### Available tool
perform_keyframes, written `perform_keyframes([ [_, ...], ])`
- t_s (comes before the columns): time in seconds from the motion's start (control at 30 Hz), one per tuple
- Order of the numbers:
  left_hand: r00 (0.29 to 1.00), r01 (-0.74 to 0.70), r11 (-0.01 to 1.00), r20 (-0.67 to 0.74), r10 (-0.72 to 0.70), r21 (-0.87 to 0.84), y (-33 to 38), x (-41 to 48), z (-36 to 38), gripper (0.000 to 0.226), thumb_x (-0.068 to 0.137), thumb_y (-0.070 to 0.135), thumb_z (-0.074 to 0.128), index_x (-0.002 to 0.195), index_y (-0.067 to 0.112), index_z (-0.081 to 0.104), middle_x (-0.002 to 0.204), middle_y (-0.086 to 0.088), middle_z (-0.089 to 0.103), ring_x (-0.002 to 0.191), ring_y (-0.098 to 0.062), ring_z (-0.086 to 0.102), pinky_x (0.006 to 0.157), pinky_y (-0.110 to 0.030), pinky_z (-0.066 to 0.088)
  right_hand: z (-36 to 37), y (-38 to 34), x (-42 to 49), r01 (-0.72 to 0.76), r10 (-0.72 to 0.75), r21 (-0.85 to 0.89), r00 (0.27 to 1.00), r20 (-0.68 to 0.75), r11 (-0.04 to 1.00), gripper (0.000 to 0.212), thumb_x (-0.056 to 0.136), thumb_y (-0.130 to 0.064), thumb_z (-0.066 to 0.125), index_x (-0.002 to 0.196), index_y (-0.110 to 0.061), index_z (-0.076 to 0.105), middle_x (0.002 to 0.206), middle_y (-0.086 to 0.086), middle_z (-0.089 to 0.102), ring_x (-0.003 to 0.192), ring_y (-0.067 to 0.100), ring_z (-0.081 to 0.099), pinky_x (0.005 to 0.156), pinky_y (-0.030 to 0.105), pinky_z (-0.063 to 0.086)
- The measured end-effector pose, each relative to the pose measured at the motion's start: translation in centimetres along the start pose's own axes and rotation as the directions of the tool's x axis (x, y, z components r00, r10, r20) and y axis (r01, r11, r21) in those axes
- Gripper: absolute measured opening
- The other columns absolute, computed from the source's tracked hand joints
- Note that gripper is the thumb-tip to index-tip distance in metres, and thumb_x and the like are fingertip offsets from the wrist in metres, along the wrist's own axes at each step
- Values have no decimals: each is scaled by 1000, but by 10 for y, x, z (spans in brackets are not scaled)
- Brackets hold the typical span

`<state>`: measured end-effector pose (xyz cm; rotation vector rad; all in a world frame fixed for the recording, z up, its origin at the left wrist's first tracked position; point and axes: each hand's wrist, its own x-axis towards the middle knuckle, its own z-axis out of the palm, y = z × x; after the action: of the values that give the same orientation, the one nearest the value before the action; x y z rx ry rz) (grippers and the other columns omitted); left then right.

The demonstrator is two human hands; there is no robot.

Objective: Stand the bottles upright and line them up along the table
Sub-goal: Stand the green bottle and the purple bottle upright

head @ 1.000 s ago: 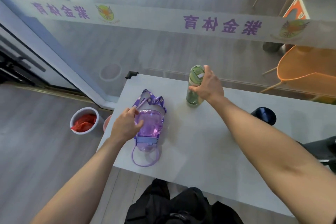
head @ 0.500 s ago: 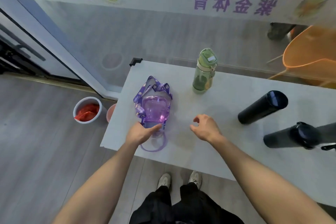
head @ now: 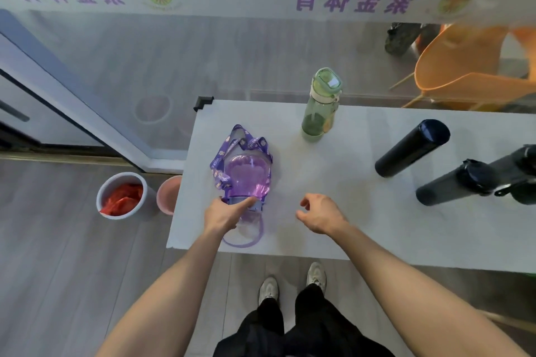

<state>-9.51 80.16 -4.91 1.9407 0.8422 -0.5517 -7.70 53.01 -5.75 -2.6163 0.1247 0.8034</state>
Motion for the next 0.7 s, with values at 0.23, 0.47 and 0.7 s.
perform_keyframes([
  [0.23,941,-169,747,-120,317,643,27,-6,-57,75,54,91,72,81,21,70,81,1,68,74,-20,66,62,-32,52,-7,-11,-2,-12,12,17,1000,-28,1000,47,94,-48,69,133,-22,68,128,2,71,112,24,67,96,36,55],
  [0.47,759,-284,201,91,645,938,93,-25,-60,48,62,57,76,96,25,69,98,2,44,67,-25,55,68,-33,43,-10,-19,-5,0,2,35,998,-55,999,47,94,-48,69,133,-21,66,129,3,70,113,25,66,94,37,55],
  [0.7,521,-518,-3,318,793,856,128,-25,-31,48,73,41,71,117,23,73,114,-1,62,82,-27,70,84,-42,55,-14,-1,-11,-33,36,42,997,-61,999,47,94,-48,70,132,-20,66,130,5,70,113,26,66,96,37,55],
])
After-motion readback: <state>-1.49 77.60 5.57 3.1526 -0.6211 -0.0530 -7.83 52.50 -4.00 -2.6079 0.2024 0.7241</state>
